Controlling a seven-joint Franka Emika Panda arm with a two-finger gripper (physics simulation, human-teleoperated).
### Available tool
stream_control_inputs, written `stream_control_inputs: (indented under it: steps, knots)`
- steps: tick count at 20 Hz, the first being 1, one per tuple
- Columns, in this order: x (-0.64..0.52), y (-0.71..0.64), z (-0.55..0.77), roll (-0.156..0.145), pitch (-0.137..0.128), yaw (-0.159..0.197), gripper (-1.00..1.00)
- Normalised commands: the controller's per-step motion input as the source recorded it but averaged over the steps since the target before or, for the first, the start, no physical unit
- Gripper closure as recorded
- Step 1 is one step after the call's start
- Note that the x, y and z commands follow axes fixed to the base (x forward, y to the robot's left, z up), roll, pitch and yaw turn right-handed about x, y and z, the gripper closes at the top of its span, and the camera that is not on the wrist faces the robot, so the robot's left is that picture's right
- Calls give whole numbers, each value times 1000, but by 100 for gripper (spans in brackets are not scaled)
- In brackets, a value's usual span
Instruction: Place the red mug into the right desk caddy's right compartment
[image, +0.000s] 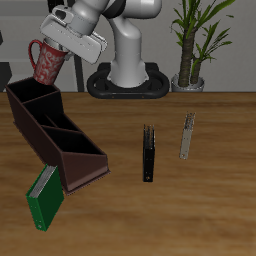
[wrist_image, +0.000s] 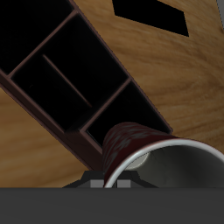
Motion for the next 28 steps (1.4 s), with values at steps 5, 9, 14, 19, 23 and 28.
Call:
stream_control_inputs:
  steps: [5, 9, 14, 19, 23, 28]
  knots:
    - [-36, -255, -35, -38, -1, 6, 100]
    - [44, -263, 43, -6, -9, 2, 100]
    - [82, 57, 57, 23, -22, 5, 100]
    - [12, 184, -23, 38, -6, 28, 100]
    - [21, 47, -106, 16, 2, 6, 100]
    - [15, -119, -129, -24, 21, -30, 100]
